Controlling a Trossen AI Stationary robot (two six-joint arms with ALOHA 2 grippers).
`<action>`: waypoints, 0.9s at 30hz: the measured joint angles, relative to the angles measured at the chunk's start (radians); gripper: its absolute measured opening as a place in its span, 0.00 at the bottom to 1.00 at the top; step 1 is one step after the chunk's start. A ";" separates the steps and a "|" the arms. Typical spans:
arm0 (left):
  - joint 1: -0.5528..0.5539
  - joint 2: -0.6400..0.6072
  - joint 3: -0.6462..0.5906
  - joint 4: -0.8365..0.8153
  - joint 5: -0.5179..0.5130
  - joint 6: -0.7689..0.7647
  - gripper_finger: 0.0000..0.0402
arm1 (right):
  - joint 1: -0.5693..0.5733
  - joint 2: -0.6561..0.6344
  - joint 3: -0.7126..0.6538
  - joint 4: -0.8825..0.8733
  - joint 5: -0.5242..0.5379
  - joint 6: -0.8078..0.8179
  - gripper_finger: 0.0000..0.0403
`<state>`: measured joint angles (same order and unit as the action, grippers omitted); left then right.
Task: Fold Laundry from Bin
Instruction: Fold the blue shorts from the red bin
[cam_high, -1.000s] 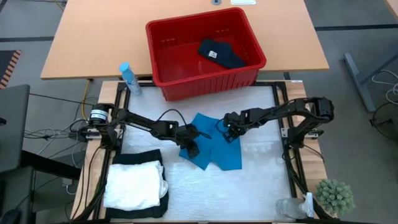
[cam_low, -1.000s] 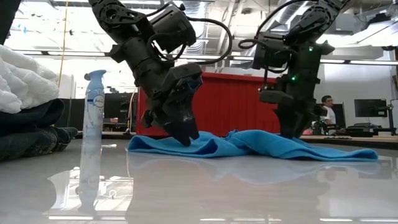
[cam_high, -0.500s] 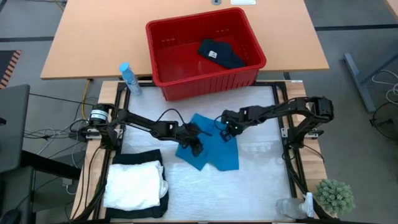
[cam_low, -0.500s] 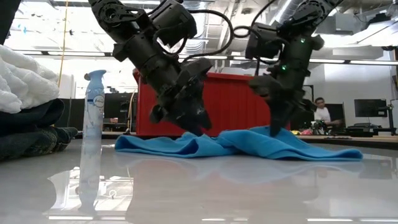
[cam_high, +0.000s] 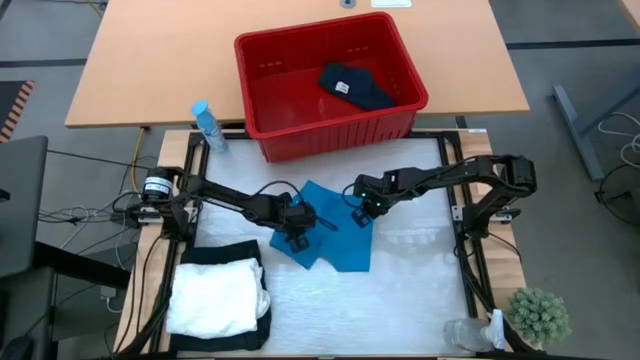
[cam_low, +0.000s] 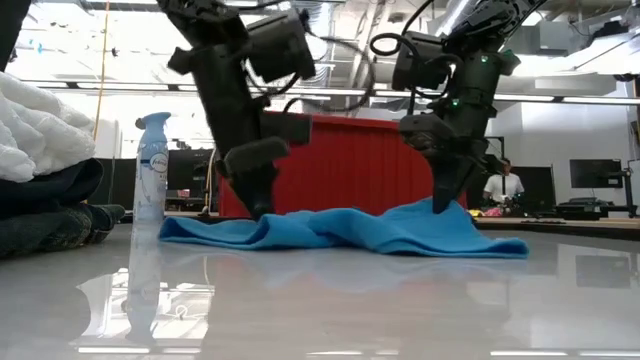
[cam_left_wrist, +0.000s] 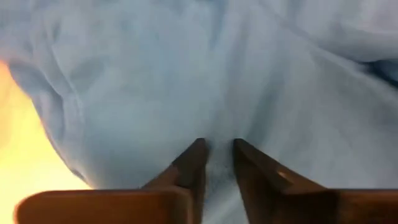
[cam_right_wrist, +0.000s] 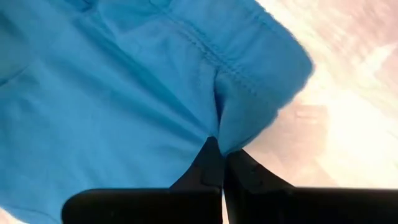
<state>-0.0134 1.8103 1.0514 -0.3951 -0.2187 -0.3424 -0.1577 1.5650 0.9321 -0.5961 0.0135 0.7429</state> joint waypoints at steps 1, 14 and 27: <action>-0.005 0.001 0.017 -0.005 0.001 0.020 0.16 | 0.000 0.000 0.000 -0.002 -0.001 0.000 0.05; -0.064 -0.129 0.099 -0.182 0.051 0.089 0.02 | 0.000 0.000 0.000 -0.021 -0.015 -0.016 0.05; -0.093 -0.120 -0.048 0.064 0.129 0.076 0.05 | -0.002 0.000 0.000 -0.027 -0.017 -0.044 0.05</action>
<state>-0.1061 1.6898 1.0029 -0.3307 -0.0901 -0.2661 -0.1600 1.5646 0.9321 -0.6231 -0.0032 0.6987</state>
